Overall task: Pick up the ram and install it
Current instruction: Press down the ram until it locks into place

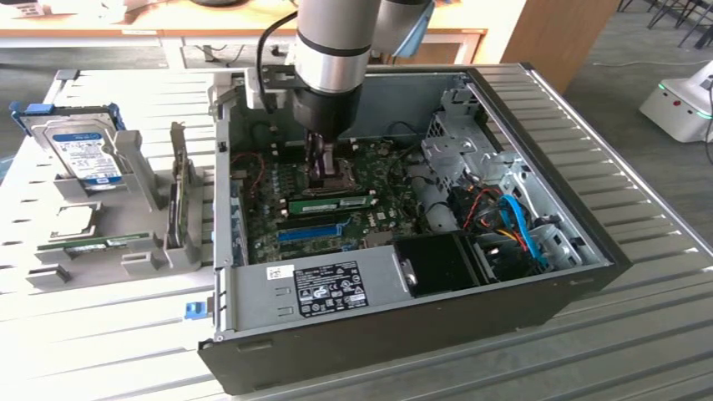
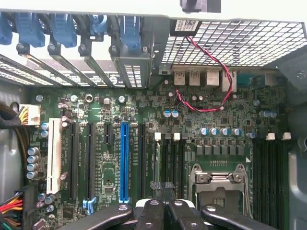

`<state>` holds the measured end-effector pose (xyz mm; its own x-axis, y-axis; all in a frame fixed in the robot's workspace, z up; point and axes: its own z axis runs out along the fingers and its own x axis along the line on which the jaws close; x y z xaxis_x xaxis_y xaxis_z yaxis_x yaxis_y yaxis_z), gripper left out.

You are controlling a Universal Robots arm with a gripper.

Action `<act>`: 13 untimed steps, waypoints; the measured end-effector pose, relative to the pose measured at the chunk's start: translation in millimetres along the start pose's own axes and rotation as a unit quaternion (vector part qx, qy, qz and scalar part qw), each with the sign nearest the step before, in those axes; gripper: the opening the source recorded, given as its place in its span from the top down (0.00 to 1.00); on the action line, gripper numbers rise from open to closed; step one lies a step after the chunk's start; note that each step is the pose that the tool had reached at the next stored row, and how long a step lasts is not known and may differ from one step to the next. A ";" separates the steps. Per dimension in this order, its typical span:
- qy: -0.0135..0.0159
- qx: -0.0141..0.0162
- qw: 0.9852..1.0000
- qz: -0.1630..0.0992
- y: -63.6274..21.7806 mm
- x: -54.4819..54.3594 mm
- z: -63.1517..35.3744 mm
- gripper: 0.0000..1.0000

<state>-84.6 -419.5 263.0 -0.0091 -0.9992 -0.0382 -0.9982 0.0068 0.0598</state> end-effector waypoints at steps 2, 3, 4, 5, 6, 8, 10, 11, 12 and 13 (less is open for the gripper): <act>0.000 0.000 1.000 0.000 -0.2 0.1 2.4 0.89; 0.000 0.000 1.000 0.000 -0.2 0.1 3.8 0.89; 0.000 0.000 1.000 0.000 -0.3 0.2 5.2 0.89; 0.000 0.000 1.000 0.000 -0.4 0.2 6.6 0.89; 0.000 0.000 1.000 0.000 -0.5 0.3 8.2 0.89; 0.000 0.000 1.000 0.000 -0.7 0.4 11.1 0.89; 0.000 0.000 1.000 0.000 -0.9 0.5 13.7 0.89; 0.000 0.000 1.000 0.000 -0.9 0.5 15.0 0.89; 0.000 0.000 1.000 0.000 -1.0 0.6 16.2 0.89; 0.000 0.000 1.000 0.000 -1.1 0.6 17.3 0.89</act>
<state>-84.6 -419.5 245.6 -0.0092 -0.9992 -0.0381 -0.9982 0.0069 0.0598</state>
